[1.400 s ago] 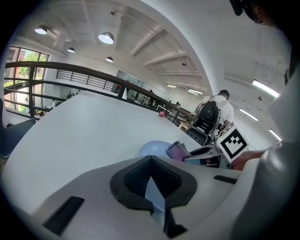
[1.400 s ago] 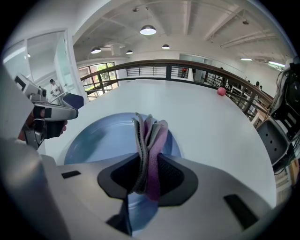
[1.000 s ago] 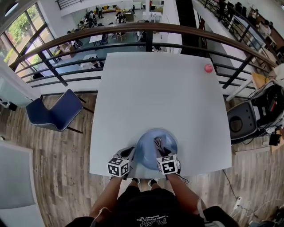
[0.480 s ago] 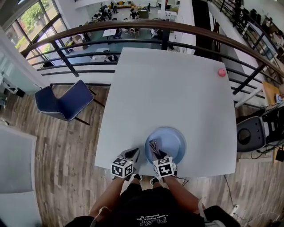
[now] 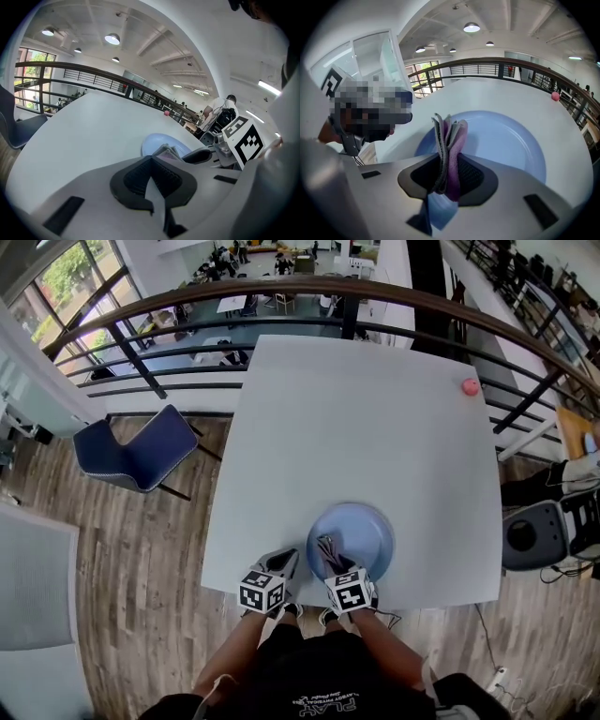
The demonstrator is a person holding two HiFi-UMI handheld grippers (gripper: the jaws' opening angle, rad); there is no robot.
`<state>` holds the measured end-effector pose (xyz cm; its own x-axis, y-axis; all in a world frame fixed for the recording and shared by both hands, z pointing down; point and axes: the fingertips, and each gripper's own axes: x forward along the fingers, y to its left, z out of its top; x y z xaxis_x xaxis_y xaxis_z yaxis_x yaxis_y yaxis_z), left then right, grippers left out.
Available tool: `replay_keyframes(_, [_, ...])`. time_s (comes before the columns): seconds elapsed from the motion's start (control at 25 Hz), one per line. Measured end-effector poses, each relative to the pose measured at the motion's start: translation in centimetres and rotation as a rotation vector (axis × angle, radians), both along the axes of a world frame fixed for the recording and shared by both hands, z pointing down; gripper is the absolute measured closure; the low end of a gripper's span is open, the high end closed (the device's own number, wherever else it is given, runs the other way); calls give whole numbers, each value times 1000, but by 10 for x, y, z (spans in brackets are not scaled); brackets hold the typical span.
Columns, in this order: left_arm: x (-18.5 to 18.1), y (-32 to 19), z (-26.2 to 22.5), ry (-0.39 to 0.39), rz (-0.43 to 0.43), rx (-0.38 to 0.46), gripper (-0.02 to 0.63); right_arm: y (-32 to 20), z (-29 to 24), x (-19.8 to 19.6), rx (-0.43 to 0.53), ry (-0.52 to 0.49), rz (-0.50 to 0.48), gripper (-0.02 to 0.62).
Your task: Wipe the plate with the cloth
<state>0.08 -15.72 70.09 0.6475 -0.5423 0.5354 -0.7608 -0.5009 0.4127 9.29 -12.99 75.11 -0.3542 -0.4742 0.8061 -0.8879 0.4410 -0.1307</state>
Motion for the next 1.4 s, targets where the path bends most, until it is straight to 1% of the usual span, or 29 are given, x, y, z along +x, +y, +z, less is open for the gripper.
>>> replay_keyframes(0.12, [2, -4, -2, -2, -1, 3, 595, 0, -1, 10, 2, 2, 22, 483])
replay_keyframes(0.28, [11, -5, -3, -8, 25, 3, 595, 0, 8, 30, 22, 4, 57, 483])
replay_keyframes(0.4, [17, -6, -4, -12, 39, 4, 594, 5, 4, 41, -3, 12, 80, 483])
replay_keyframes(0.6, [29, -7, -6, -3, 58, -4, 594, 2, -2, 62, 0, 72, 104, 483])
replay_keyframes(0.72, [36, -12, -11, 2, 64, 4, 595, 0, -3, 75, -2, 80, 124, 483])
replay_keyframes(0.88, [40, -22, -14, -4, 64, 17, 594, -5, -2, 89, 4, 93, 152, 483])
replay_keyframes(1.2, [46, -30, -18, -23, 64, 27, 595, -14, -4, 117, 16, 163, 183, 483])
replay_keyframes(1.4, [54, -34, -16, -32, 74, 29, 594, -19, -1, 125, 27, 150, 202, 483])
